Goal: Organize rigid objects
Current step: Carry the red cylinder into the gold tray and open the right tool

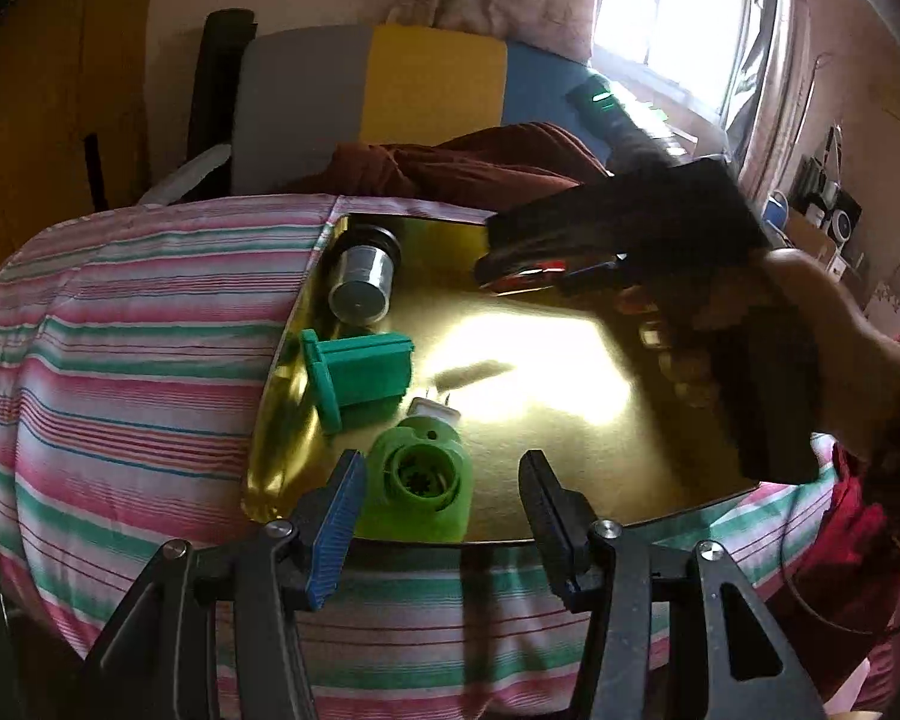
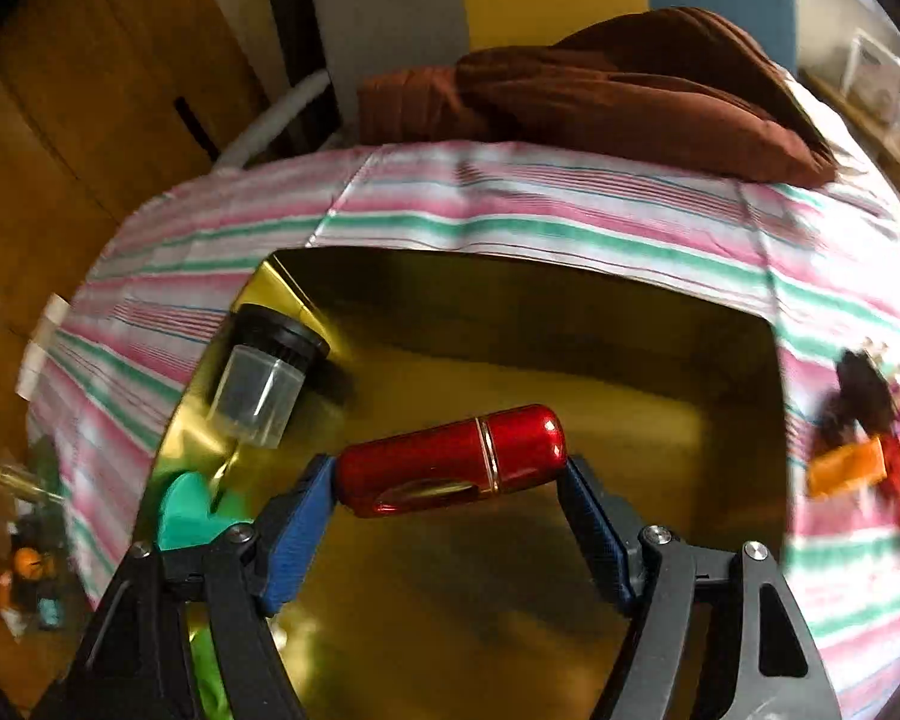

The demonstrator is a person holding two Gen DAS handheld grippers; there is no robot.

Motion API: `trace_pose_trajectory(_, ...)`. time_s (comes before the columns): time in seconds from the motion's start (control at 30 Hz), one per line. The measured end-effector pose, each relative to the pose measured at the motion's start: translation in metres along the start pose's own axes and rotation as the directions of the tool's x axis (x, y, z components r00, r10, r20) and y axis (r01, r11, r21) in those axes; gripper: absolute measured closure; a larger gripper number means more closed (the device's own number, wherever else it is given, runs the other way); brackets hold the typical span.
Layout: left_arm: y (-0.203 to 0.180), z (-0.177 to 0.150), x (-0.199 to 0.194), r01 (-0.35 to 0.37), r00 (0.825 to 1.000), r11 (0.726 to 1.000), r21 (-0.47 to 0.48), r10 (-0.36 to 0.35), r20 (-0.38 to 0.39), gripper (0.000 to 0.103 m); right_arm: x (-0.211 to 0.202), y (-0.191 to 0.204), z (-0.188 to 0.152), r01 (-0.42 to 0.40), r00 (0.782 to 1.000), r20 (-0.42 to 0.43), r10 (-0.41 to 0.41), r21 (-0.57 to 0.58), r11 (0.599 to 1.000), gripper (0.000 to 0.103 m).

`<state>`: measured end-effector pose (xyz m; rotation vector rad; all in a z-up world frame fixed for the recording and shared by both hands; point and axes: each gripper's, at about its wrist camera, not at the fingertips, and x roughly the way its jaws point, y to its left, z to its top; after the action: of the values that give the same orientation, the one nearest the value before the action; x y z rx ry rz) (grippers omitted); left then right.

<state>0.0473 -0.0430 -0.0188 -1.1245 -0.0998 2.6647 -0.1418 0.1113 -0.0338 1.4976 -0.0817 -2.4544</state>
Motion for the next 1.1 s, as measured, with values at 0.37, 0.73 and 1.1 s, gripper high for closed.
trace_pose_trajectory(0.37, 0.016, 0.002, -0.002, -0.01, 1.0, 0.999, -0.035, 0.01, 0.012, 0.05, 0.042, 0.025, 0.031, 0.046, 0.999, 0.006, -0.046, 0.018, 0.999, 0.025)
trace_pose_trajectory(0.73, 0.011, 0.001, -0.001, -0.012, 1.0, 1.0, -0.021, 0.012, 0.007, 0.05, 0.012, 0.011, 0.031, -0.024, 0.996, 0.088, 0.015, 0.093, 0.995, 0.003)
trace_pose_trajectory(1.1, -0.004, -0.003, -0.003, -0.007, 1.0, 1.0, 0.029, 0.007, 0.0, 0.05, -0.036, -0.004, -0.013, -0.014, 0.995, 0.099, 0.01, 0.048, 0.999, 0.003)
